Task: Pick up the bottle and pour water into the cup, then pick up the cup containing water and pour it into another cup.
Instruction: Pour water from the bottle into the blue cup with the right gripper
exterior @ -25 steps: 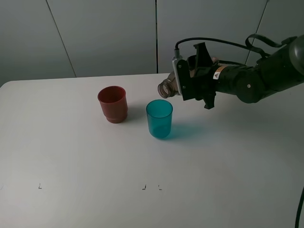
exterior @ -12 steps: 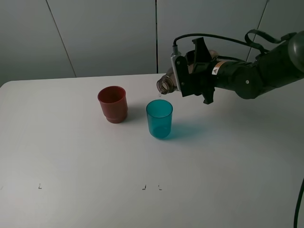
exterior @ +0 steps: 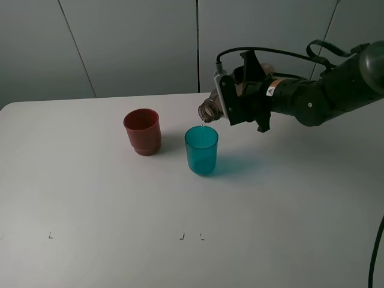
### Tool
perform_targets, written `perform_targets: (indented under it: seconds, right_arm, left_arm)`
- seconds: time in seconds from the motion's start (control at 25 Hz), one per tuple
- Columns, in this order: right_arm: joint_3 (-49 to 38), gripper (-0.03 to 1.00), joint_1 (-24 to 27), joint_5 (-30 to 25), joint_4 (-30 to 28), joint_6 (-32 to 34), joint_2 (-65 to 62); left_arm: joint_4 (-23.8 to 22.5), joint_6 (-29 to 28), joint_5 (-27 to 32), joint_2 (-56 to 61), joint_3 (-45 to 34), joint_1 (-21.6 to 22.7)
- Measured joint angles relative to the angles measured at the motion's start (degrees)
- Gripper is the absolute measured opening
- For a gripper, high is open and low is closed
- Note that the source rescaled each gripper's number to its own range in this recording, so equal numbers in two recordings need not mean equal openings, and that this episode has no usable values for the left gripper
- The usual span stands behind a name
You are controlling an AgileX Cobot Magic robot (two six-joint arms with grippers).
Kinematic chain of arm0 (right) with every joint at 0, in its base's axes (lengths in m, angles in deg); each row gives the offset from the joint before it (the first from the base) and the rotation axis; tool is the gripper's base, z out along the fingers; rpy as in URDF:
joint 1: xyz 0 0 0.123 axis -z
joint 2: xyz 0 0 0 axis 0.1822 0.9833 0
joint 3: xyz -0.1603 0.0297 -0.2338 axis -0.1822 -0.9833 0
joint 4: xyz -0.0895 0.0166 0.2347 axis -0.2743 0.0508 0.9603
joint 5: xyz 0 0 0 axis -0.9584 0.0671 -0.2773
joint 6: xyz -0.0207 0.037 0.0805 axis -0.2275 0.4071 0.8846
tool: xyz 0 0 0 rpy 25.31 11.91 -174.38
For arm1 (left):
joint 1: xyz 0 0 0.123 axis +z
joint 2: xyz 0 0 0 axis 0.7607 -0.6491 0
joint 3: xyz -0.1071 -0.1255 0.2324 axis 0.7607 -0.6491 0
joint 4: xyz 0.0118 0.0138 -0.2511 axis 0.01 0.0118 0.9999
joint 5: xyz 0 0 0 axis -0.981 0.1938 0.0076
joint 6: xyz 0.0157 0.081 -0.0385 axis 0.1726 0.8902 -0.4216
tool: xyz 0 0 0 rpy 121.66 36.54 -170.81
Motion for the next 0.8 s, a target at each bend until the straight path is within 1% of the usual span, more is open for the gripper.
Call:
perform_targets:
  seconds: [0.8]
  right_arm:
    - [0.04, 0.00, 0.00, 0.13, 0.00, -3.25, 0.00]
  left_arm:
    - [0.00, 0.00, 0.00, 0.00, 0.00, 0.00]
